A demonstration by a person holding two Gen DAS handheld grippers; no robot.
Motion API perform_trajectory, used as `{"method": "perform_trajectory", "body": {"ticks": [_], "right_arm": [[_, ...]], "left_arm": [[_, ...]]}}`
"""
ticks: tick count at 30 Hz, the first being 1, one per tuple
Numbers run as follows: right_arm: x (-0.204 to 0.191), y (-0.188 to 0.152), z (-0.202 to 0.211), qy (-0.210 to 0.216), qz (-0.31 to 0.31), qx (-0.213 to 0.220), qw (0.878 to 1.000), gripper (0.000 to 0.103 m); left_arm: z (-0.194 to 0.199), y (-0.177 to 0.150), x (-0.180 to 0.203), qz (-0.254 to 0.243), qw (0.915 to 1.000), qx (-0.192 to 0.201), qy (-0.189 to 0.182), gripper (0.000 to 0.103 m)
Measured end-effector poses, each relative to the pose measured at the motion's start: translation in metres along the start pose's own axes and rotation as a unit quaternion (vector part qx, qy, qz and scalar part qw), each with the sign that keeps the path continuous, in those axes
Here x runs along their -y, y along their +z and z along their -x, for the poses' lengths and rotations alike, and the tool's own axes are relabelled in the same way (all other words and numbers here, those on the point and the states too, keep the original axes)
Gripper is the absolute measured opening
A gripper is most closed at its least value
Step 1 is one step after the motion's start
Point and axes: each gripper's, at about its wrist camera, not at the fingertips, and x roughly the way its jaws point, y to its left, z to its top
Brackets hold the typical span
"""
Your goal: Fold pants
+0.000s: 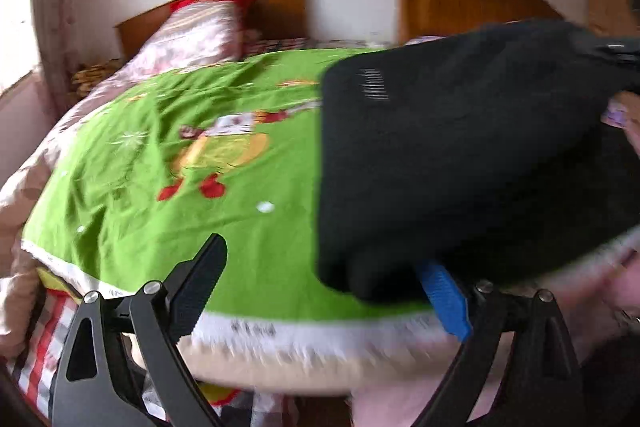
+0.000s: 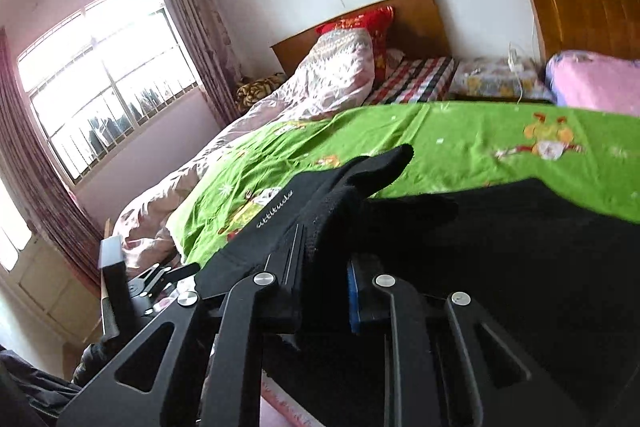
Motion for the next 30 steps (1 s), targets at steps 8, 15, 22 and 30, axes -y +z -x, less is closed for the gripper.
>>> {"method": "perform_trajectory", "body": {"ticks": [8,15,22,30], "right_arm": [[0.047,-0.042,-0.006,-0.045,-0.035,-0.030,0.998,0.018],[0.059,-0.060,-0.008,-0.043,-0.054,-0.041,0.997,0.018],[0.052,-0.055,0.014,-0.060,-0.044,-0.011,0.997,0.015],[0.075,-0.069,0.021,-0.082,-0.070,-0.025,0.994,0.007]], "left_arm": [[-0.014,0.006,-0.011,0.042,0.9989,-0.010,0.018,0.099],[-0.015,0.008,-0.009,0.038,0.9988,-0.014,0.026,0.101],[-0.004,0.008,-0.002,0.026,0.9992,-0.010,0.030,0.100],[-0.008,0.004,0.008,0.011,0.9992,-0.017,0.033,0.100]]}}
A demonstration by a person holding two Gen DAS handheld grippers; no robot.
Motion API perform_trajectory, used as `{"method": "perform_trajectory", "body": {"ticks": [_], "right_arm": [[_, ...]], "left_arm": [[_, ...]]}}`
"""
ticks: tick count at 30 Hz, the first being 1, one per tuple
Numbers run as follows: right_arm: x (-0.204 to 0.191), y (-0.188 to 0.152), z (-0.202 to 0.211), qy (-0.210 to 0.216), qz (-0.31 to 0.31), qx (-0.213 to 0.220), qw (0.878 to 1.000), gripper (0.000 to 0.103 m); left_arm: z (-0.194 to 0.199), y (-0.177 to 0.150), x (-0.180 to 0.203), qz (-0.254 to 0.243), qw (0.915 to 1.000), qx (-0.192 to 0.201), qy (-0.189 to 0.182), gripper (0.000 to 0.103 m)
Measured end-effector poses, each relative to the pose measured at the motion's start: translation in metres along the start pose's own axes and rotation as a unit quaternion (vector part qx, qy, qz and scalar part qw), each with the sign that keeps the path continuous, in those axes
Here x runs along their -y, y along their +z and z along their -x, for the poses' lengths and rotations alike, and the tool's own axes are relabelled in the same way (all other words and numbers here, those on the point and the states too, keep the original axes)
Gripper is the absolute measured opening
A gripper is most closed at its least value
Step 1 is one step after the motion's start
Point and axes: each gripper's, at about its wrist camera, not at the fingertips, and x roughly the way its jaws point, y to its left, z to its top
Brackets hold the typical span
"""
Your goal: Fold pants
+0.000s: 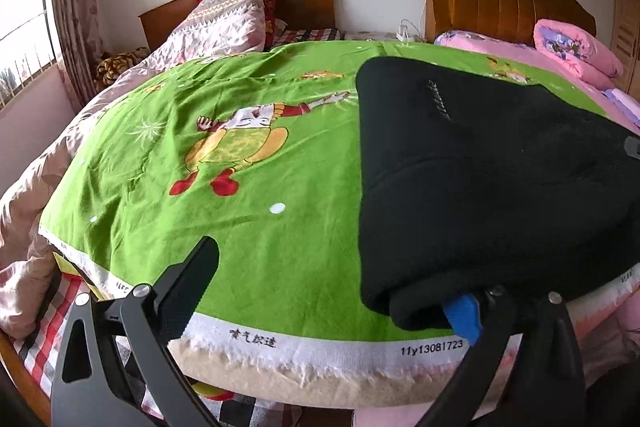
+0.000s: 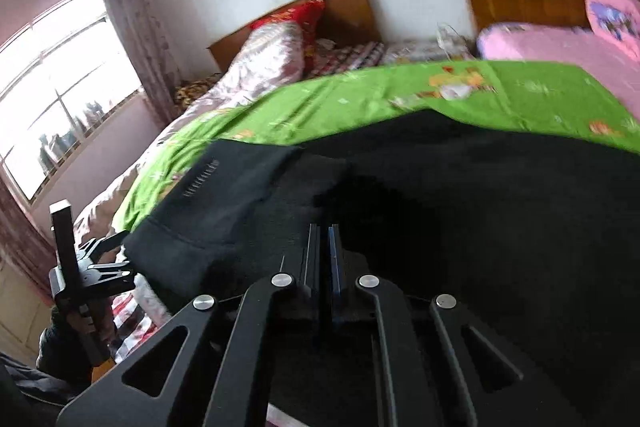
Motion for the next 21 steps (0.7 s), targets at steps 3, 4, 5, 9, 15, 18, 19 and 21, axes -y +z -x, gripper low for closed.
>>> {"method": "perform_trajectory", "body": {"ticks": [3,4,5,9,15,18,19,21], "right_arm": [[0.003,-0.001,-0.001,0.011,-0.013,-0.011,1.000,0.011],[0.002,0.000,-0.001,0.006,-0.011,-0.010,1.000,0.014],[0.000,0.002,-0.001,-0.002,-0.005,-0.009,1.000,0.016],[-0.011,0.012,-0.001,-0.002,0.016,-0.005,1.000,0.016],[-0.060,0.025,-0.040,0.018,0.086,-0.036,0.995,0.020],[-0.074,0.011,-0.063,0.024,0.126,-0.080,0.988,0.096],[-0.077,0.001,-0.069,0.003,0.149,-0.087,0.985,0.095],[-0.078,-0.011,-0.065,-0.015,0.188,-0.076,0.979,0.095]], "left_arm": [[0.003,0.001,0.001,-0.009,1.0000,-0.001,-0.001,0.100],[0.006,0.001,0.002,-0.019,0.9998,0.001,-0.005,0.100],[0.013,0.000,0.004,-0.037,0.9992,0.005,-0.013,0.100],[0.054,0.005,0.006,-0.069,0.9937,0.041,-0.078,0.100],[0.046,0.057,0.012,-0.018,0.9910,0.054,-0.121,0.101],[0.000,0.057,0.037,-0.023,0.9877,-0.010,-0.155,0.101],[-0.018,0.050,0.050,-0.040,0.9875,-0.039,-0.147,0.101],[-0.021,0.044,0.062,-0.061,0.9911,-0.021,-0.116,0.102]]}}
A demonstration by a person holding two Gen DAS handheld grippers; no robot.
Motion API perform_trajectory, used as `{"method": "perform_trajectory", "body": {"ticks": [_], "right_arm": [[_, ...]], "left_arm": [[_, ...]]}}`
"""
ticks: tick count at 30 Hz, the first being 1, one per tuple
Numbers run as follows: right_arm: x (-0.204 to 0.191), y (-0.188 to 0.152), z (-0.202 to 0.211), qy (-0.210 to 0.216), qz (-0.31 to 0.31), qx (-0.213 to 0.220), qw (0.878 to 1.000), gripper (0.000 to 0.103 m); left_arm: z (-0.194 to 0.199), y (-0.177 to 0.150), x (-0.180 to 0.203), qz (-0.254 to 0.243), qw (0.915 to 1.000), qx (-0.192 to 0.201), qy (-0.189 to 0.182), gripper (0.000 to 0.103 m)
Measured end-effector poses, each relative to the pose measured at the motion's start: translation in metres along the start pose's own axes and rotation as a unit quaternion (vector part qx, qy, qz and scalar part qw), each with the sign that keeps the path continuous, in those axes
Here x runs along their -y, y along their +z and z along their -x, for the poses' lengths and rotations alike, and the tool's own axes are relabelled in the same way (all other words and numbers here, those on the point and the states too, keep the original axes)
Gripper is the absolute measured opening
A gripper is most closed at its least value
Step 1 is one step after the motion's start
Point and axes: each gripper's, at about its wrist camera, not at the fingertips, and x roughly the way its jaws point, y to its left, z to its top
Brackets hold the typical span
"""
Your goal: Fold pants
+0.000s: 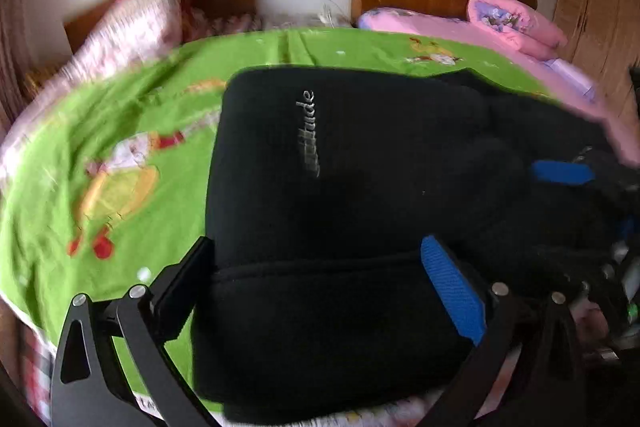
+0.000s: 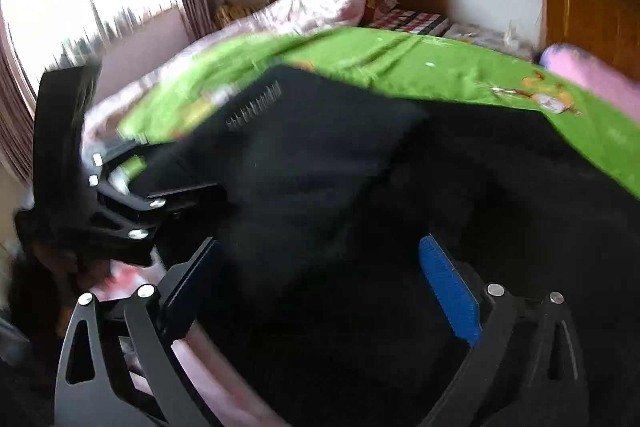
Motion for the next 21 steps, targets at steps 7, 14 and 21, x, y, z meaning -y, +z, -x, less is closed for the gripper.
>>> {"method": "perform_trajectory", "body": {"ticks": [7,14,21], "right_arm": [[0.027,-0.021,0.023,0.034,-0.064,0.008,0.997,0.094],[0.086,-0.051,0.099,-0.013,-0.163,0.080,0.983,0.095],[0.200,-0.137,0.224,-0.111,-0.340,0.170,0.918,0.096]], "left_arm": [[0.044,0.062,0.003,0.010,0.9985,0.047,-0.026,0.101],[-0.057,0.101,0.022,0.003,0.9968,-0.077,0.022,0.101],[-0.053,0.096,0.056,-0.033,0.9942,-0.064,0.080,0.101]]}}
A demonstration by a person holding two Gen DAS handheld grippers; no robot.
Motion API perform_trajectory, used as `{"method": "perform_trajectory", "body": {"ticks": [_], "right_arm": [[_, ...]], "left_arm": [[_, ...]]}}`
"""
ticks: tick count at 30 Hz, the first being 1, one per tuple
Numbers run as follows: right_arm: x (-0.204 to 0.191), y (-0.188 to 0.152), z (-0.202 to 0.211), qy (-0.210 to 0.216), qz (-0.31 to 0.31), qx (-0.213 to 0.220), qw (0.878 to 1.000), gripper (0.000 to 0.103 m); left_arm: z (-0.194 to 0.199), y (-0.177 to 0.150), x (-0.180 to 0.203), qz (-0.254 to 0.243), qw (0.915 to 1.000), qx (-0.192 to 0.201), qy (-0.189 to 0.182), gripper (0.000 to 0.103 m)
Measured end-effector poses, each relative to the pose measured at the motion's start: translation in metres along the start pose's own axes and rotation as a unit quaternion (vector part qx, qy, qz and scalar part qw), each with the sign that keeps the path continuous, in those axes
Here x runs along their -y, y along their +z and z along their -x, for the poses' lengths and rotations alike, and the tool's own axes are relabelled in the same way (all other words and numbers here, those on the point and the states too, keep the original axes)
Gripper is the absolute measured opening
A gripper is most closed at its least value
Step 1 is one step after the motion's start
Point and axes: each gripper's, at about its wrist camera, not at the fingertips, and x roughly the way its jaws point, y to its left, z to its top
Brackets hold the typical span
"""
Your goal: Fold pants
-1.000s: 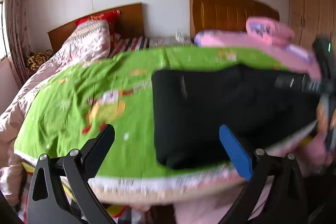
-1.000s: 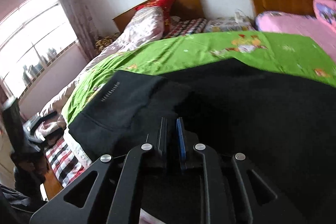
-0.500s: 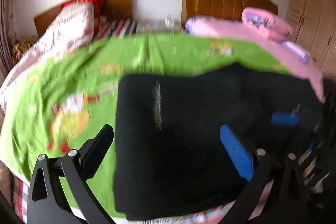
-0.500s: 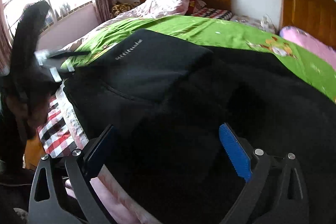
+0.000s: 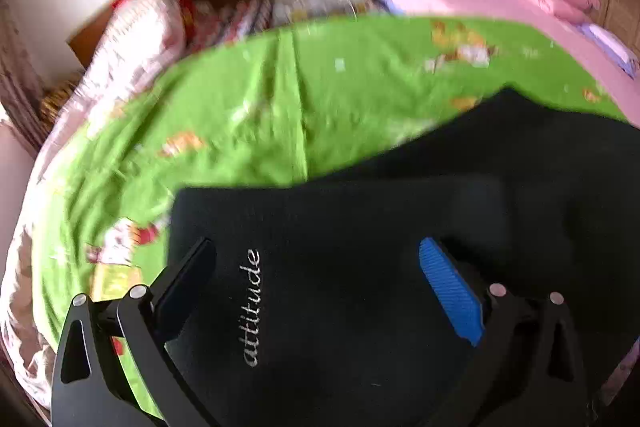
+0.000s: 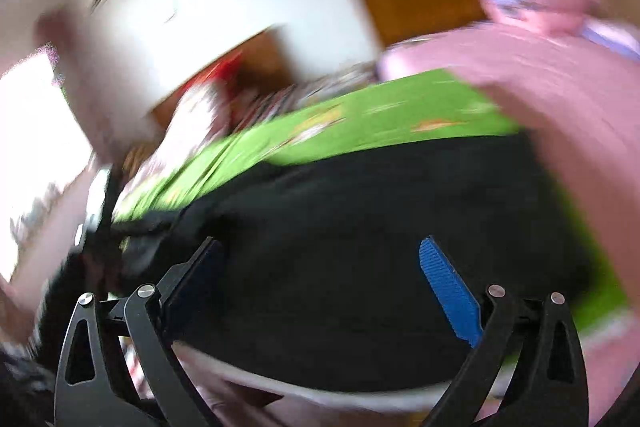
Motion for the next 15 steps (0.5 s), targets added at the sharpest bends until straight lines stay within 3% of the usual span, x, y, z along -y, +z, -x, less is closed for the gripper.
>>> {"method": "perform_trajectory", "body": {"ticks": [2,6,10,13,14,15], "right_arm": [[0.043,-0.002,0.023,-0.014,-0.060,0.017,0.998,0.096],[0.088,-0.023,0.038,-0.005,-0.122,0.015,0.992,0.096],[0.097,-0.029,0.021,-0.006,-0.128,-0.009,0.992,0.096],[0.099,-0.030,0.008,0.000,-0.126,-0.027,0.992,0.096],[0.099,-0.031,0.003,0.000,-0.124,-0.035,0.992,0.096],[0.097,-0.033,-0.003,-0.002,-0.118,-0.041,0.992,0.097]], "left_arm": [[0.025,0.002,0.019,-0.010,0.9993,0.035,-0.001,0.101],[0.059,0.000,0.071,-0.039,0.9939,0.080,-0.065,0.101],[0.047,-0.010,0.115,-0.080,0.9921,0.060,-0.075,0.101],[0.011,-0.026,0.134,-0.101,0.9927,0.011,-0.065,0.101],[0.003,-0.031,0.137,-0.109,0.9931,0.009,-0.044,0.102],[0.003,-0.038,0.140,-0.120,0.9919,0.033,-0.028,0.102]]}}
